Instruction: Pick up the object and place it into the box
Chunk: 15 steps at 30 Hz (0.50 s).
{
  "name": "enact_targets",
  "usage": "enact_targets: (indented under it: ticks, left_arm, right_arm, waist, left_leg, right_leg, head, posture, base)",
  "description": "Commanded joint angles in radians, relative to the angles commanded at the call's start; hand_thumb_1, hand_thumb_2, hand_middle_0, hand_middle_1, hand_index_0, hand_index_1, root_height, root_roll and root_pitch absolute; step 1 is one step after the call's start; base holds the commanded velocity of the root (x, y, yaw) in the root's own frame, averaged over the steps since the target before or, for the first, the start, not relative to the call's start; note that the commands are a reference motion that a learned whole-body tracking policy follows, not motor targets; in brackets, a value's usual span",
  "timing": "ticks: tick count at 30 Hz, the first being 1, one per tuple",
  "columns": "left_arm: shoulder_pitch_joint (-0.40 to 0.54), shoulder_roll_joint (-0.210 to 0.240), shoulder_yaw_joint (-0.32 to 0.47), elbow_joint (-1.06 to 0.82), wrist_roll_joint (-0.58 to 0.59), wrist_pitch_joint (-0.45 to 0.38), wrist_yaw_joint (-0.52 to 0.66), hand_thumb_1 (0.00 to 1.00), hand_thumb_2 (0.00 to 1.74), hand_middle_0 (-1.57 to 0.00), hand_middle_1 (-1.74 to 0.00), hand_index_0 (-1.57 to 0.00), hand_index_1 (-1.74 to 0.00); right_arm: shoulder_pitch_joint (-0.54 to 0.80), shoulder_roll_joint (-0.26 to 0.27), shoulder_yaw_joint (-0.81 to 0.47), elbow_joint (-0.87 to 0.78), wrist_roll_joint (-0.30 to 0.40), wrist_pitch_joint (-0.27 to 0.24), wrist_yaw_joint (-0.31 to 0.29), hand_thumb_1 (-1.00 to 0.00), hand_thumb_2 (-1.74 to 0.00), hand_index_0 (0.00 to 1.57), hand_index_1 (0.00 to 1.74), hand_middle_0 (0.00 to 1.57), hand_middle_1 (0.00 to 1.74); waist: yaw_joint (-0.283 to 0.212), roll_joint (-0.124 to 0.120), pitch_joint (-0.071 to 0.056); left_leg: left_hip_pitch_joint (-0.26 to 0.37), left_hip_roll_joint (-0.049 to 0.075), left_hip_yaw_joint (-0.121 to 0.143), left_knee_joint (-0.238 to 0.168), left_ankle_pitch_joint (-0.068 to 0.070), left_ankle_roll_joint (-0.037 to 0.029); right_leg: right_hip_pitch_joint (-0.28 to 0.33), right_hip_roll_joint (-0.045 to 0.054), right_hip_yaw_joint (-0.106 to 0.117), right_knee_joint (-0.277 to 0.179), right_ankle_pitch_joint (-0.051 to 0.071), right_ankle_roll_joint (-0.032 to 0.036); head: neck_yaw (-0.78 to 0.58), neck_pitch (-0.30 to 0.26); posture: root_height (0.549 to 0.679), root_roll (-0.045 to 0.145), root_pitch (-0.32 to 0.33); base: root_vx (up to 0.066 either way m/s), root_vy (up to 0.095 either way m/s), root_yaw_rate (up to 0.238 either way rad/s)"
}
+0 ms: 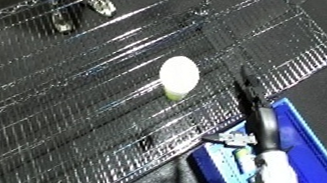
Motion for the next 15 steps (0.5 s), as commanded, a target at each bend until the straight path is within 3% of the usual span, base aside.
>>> enact_targets:
  ticks: [5, 15]
  left_arm:
    - [-0.018, 0.009, -0.009, -0.008, -0.011, 0.001, 0.012, 1.0, 1.74, -1.57, -1.74, -1.57, -1.74]
    - [-0.062, 0.012, -0.024, -0.009, -0.01, 0.012, 0.036, 1.0, 1.74, -1.57, -1.74, -1.57, -1.74]
  right_arm:
    - [-0.063, -0.021, 0.004, 0.018, -0.001, 0.008, 0.003, 0.0, 0.0, 0.0, 0.0, 0.0, 0.0]
    - [-0.167, -0.046, 0.017, 0.068, 0.024, 0.037, 0.025, 0.0, 0.0, 0.0, 0.0, 0.0, 0.0]
  waist:
    - [0.006, 0.008, 0.0]
    - [0.023, 0.017, 0.0]
  left_leg:
    - [-0.038, -0.004, -0.004, 0.016, 0.0, 0.0014]
    - [-0.095, -0.006, -0.004, 0.024, -0.005, 0.0035]
  right_leg:
    - [-0.039, -0.0009, -0.003, 0.018, -0.004, -0.004]
    - [-0.099, -0.007, -0.007, 0.035, 0.002, -0.0044]
  head:
    - [0.008, 0.022]
    - [0.014, 0.058]
  posture:
    - [0.643, 0.071, 0.031]
    - [0.64, 0.07, 0.072]
  base:
    - [-0.01, -0.019, 0.02]
    - [-0.018, -0.013, 0.048]
